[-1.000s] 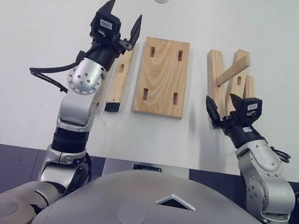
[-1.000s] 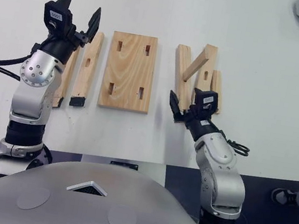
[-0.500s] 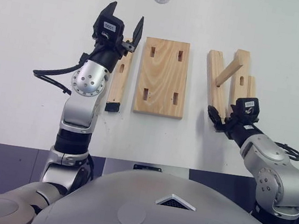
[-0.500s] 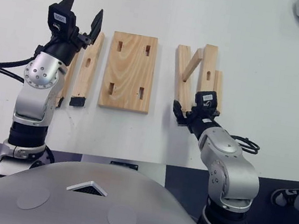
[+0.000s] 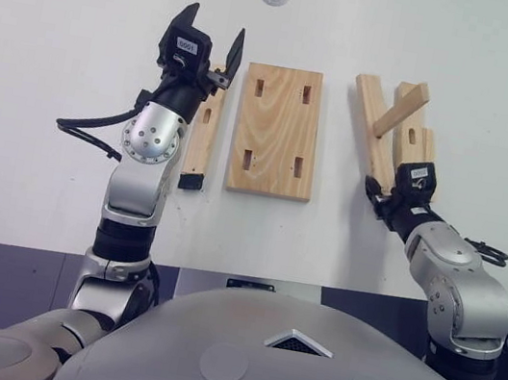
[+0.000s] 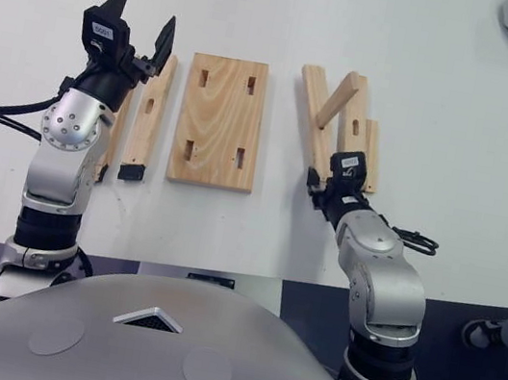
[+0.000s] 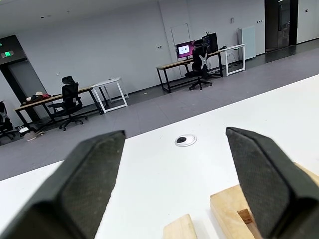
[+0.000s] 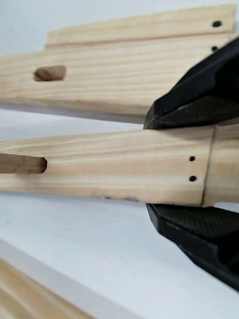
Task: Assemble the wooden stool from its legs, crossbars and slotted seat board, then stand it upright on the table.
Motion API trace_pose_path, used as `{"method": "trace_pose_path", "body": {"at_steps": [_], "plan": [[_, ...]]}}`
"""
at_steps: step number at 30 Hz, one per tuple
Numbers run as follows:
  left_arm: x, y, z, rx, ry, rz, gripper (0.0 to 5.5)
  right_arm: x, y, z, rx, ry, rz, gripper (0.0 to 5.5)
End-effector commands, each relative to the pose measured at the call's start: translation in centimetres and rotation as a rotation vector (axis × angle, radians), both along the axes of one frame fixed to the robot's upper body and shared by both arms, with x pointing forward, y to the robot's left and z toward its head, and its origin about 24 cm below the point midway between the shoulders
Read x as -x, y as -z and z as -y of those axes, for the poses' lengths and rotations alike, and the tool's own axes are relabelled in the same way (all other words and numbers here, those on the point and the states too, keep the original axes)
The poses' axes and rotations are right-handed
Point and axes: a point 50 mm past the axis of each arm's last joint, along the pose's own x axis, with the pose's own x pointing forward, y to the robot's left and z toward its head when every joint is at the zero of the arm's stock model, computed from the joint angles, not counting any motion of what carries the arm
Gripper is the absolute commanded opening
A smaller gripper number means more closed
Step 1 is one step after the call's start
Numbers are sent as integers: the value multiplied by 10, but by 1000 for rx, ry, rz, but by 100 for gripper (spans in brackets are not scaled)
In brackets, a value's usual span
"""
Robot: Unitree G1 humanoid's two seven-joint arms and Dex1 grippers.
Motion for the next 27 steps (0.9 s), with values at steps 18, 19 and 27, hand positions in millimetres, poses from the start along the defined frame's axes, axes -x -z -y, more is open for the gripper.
{"method": "trace_pose_path", "body": {"at_steps": [18,19,27], "plan": [[13,-52,-4,1003,1036,-175,370,-51,-148,-21,-644,-871,507,207],[14,-55,-5,1019,1048,-161,370,-49,-148,-23,-658,-881,498,207],[10,-87,-12,1089,1143,-60,370,-41,-154,-20,-690,-974,442,207]]}}
